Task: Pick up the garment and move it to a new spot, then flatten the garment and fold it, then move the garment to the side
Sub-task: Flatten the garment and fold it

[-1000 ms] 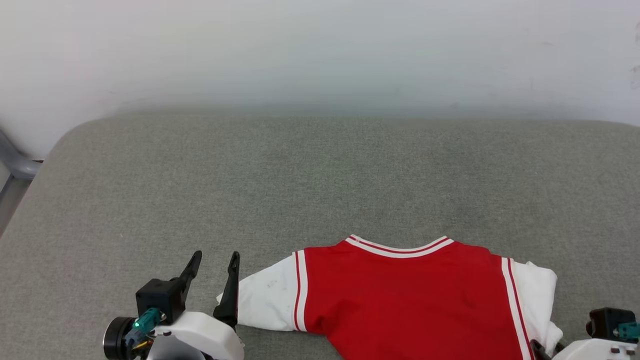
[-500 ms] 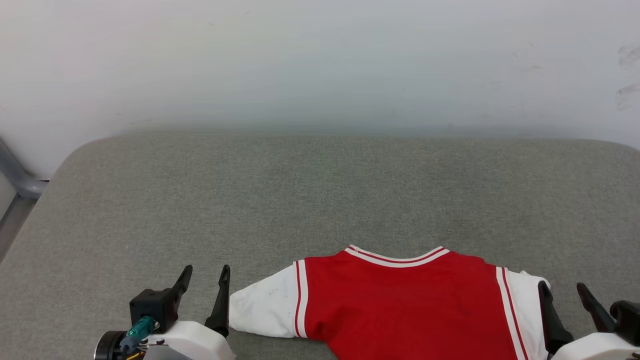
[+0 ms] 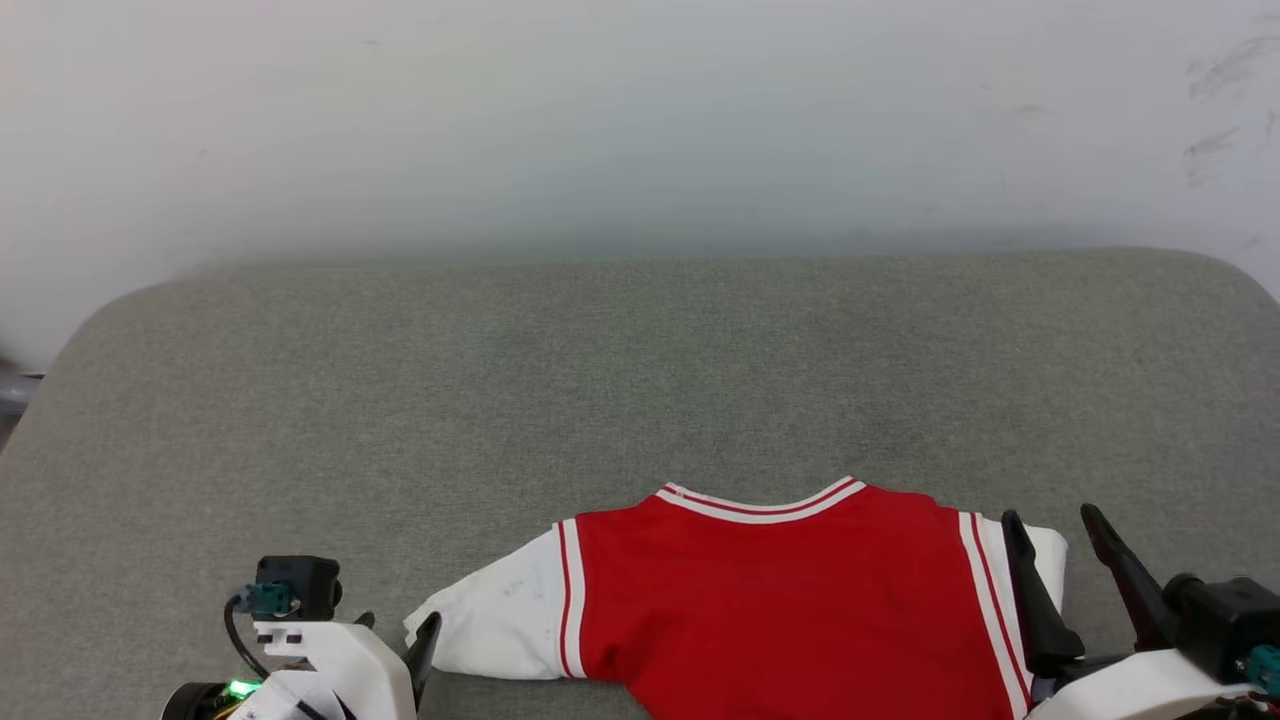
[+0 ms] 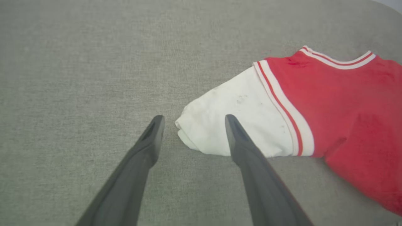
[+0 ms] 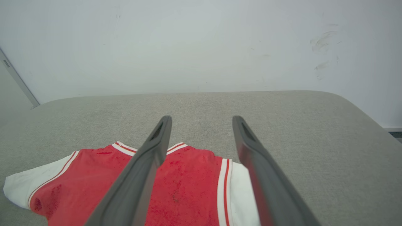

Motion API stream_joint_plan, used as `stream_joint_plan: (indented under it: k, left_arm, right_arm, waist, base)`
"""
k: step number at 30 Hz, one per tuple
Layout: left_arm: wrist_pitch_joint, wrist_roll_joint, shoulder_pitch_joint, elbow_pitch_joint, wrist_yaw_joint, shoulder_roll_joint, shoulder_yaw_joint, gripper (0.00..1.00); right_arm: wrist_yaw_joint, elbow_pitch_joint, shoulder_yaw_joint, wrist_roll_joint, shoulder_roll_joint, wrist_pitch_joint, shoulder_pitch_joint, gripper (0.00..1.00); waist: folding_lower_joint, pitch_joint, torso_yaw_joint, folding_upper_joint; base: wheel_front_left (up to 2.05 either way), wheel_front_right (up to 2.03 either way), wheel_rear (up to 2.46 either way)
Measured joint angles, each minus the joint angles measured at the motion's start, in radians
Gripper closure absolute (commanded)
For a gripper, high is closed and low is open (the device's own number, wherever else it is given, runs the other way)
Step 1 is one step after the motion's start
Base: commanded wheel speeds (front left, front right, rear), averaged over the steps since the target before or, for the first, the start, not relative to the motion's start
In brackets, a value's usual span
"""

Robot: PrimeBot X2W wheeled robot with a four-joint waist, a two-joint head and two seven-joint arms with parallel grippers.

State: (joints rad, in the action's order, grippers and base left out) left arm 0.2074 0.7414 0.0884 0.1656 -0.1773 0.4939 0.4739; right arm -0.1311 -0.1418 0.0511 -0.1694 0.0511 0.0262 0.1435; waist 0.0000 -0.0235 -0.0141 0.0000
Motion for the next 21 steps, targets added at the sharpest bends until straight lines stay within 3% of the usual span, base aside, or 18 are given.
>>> stream_joint_plan:
  k: [7,18,19,20,21]
  left_arm:
    - [0.239,0.081,0.054,0.022,0.029,0.047,0.025,0.00]
    - [0.437,0.120,0.148,0.075,0.076,0.072,0.075,0.00]
    - [0.443,0.121,0.151,0.079,0.077,0.072,0.078,0.31]
    - [0.447,0.124,0.155,0.082,0.078,0.070,0.079,0.75]
    - [0.446,0.124,0.158,0.085,0.079,0.068,0.080,1.00]
  right_arm:
    - [0.000,-0.007,-0.012,-0.019,0.000,0.010,-0.002,0.00]
    - [0.000,0.020,-0.015,-0.042,0.000,-0.001,-0.047,0.00]
    - [0.000,0.024,-0.012,-0.043,0.000,-0.001,-0.048,0.00]
    - [0.000,0.027,-0.011,-0.043,0.000,-0.001,-0.050,0.00]
    - [0.000,0.029,-0.009,-0.046,0.000,0.000,-0.052,0.00]
  waist:
    - [0.0000,0.047,-0.040,0.0000]
    - [0.0000,0.141,-0.104,0.0000]
    - [0.0000,0.144,-0.109,0.0000]
    - [0.0000,0.147,-0.112,0.0000]
    - [0.0000,0.148,-0.114,0.0000]
  base:
    - [0.00,0.00,0.00]
    - [0.00,0.00,0.00]
    - [0.00,0.00,0.00]
    - [0.00,0.00,0.00]
    - [0.00,0.00,0.00]
